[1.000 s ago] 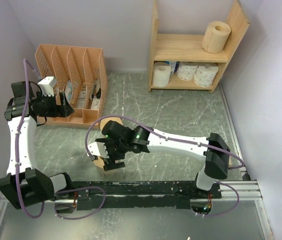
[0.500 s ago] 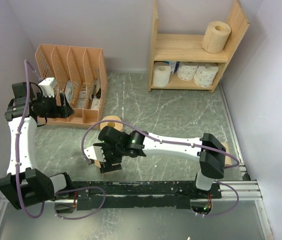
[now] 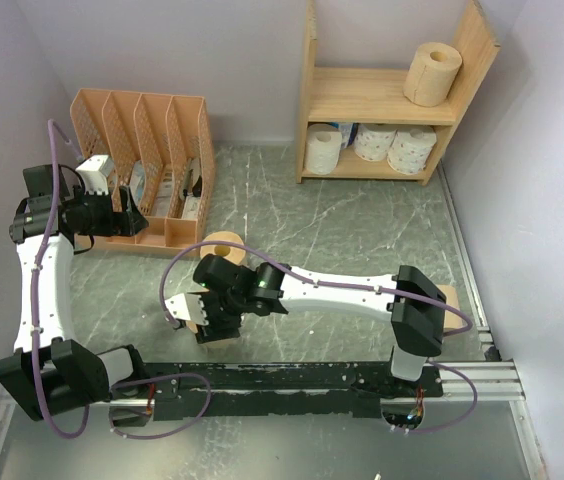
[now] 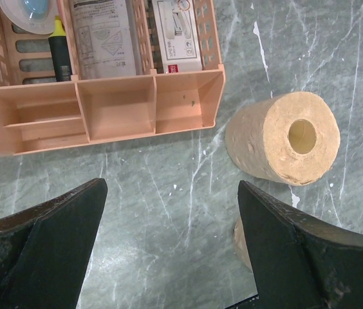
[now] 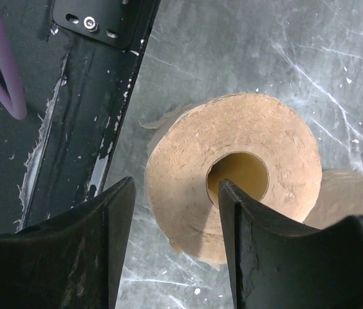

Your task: Place and organize the paper towels onto the shelf

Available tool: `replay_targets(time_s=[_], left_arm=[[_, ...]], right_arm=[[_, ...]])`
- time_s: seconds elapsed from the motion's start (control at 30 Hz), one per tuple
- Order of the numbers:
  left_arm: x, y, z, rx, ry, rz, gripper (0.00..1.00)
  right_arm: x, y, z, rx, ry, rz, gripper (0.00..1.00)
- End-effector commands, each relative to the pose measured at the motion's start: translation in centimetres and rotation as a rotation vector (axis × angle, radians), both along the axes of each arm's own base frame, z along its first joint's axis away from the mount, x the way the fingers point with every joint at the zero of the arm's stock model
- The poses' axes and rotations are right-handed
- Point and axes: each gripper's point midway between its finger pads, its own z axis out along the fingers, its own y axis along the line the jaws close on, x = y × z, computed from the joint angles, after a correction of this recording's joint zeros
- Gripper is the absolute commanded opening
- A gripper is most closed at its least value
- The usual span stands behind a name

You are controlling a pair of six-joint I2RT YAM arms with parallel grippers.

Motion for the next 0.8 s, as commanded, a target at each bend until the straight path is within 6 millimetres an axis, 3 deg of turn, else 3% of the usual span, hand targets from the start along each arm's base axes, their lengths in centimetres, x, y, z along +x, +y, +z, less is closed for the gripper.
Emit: replay_targets(time_s=[0.0,0.77], left_arm=[[-0.14,0.14,0.2,0.001,-0.013,0.003,0.95],[-0.02,0.27,0.08,0.002,-0.007,0.008,0.95]], right_arm=[[-0.02,1.07,-0.08,0.009,0.006,-0.001,0.54],[-0.14,1.05,-0.5,0.003,0.009,0.003,0.54]])
